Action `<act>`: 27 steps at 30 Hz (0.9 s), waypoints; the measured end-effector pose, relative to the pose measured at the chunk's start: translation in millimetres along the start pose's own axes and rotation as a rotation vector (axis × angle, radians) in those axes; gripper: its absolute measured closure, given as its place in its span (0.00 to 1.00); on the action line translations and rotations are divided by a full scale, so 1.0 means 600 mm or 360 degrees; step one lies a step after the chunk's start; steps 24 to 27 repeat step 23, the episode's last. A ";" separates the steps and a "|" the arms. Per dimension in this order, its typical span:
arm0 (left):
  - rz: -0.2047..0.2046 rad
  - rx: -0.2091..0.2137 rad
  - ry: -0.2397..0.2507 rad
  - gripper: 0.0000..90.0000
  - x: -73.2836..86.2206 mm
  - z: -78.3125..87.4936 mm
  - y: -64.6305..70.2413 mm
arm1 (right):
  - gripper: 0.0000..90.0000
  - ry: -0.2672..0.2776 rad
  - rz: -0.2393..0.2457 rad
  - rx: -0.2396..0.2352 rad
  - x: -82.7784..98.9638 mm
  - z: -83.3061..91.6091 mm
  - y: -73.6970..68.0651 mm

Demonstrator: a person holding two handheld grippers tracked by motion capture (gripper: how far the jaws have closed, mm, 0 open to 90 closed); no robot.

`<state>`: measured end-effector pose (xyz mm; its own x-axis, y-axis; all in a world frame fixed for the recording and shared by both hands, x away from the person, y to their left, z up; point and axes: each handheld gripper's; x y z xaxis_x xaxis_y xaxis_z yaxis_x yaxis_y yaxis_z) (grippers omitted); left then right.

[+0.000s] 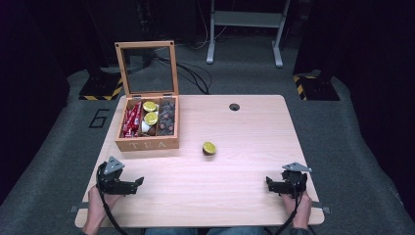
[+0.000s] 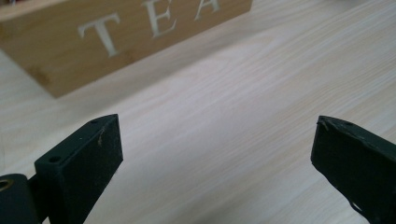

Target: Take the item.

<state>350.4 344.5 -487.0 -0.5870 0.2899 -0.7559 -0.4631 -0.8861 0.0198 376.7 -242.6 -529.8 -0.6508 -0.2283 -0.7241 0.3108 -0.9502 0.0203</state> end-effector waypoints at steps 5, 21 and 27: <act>0.0049 -0.0058 -0.0062 0.01 0.038 -0.009 -0.018 | 0.02 0.0001 0.0000 0.0001 0.000 0.000 0.000; 0.0128 -0.0135 -0.0088 0.00 0.080 -0.020 -0.043 | 0.02 0.0000 -0.0001 0.0001 0.000 0.000 0.000; 0.0127 -0.0135 -0.0089 0.00 0.080 -0.020 -0.043 | 0.02 0.0000 0.0000 0.0001 0.000 0.000 0.000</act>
Point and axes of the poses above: each handheld gripper's, and its own axes: z roughly backward along the jaws, x roughly out of its underside, y roughly to its right, and after that the axes turned 2 degrees about z, right-handed
